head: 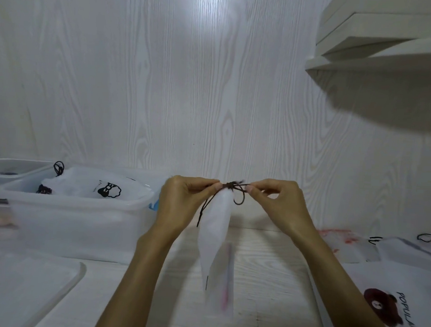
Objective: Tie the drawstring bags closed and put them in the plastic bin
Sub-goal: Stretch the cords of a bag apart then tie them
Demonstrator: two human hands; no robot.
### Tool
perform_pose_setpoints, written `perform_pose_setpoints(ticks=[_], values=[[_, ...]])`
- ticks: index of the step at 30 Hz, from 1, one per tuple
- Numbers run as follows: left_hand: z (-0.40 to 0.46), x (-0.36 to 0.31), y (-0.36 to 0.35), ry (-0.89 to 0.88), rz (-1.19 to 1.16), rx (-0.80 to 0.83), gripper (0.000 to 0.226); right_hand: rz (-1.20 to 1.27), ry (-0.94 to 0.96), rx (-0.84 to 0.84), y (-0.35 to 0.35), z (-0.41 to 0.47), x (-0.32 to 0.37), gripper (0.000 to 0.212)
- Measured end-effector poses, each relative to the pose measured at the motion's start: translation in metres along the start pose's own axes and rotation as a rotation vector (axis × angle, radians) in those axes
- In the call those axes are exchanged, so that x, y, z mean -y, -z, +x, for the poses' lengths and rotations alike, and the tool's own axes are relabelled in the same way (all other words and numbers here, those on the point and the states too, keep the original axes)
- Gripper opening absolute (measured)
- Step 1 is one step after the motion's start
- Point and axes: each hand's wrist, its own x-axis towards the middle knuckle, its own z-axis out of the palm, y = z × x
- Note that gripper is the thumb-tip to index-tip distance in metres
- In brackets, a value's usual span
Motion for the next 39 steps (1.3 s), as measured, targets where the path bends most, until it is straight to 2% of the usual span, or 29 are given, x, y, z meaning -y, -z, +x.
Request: perform_pose_setpoints(ticks=[6, 10, 14, 20, 22, 24, 26, 28, 31, 33, 34, 36, 37, 39], values=[[-0.001, -0.002, 0.003, 0.063, 0.143, -0.065, 0.006, -0.21, 0.125, -0.081, -0.001, 0.002, -0.007, 0.008], [0.001, -0.006, 0.0, 0.11, 0.222, -0.064, 0.008, -0.454, 0.236, -0.118, 0.0, 0.002, -0.014, 0.01], [0.0, -0.004, 0.001, 0.137, 0.251, -0.044, 0.009, -0.592, 0.338, -0.178, -0.006, 0.001, -0.021, 0.005], [0.001, 0.002, -0.001, 0.163, 0.321, 0.029, 0.011, -0.752, 0.322, -0.163, -0.014, 0.001, -0.03, 0.012], [0.002, 0.008, -0.001, 0.204, 0.345, 0.075, 0.01, -0.668, 0.213, -0.036, -0.013, 0.001, -0.027, 0.003], [0.004, 0.012, 0.0, 0.277, 0.32, 0.156, 0.019, -0.382, -0.022, 0.126, -0.009, 0.003, -0.021, 0.01], [0.005, 0.009, 0.001, 0.36, 0.249, 0.257, 0.042, -0.062, -0.199, 0.205, -0.005, 0.003, -0.014, 0.011], [0.005, 0.0, 0.002, 0.377, 0.258, 0.385, 0.068, 0.123, -0.292, 0.219, -0.002, 0.005, -0.01, 0.012], [0.0, -0.018, 0.0, 0.304, 0.491, 0.642, 0.098, 0.298, -0.331, 0.239, 0.0, 0.004, -0.003, 0.013], [-0.005, -0.026, -0.009, 0.283, 0.681, 0.72, 0.105, 0.363, -0.318, 0.256, 0.002, 0.002, 0.0, 0.014], [-0.007, -0.028, -0.016, 0.273, 0.761, 0.664, 0.098, 0.38, -0.306, 0.263, 0.002, 0.001, 0.002, 0.015], [-0.009, -0.029, -0.024, 0.222, 0.824, 0.404, 0.07, 0.381, -0.272, 0.265, 0.005, -0.001, 0.004, 0.019], [-0.009, -0.028, -0.024, 0.212, 0.774, 0.285, 0.056, 0.386, -0.265, 0.255, 0.007, -0.002, 0.004, 0.021], [-0.006, -0.026, -0.013, 0.259, 0.523, 0.181, 0.04, 0.419, -0.298, 0.213, 0.01, -0.002, 0.003, 0.026]])
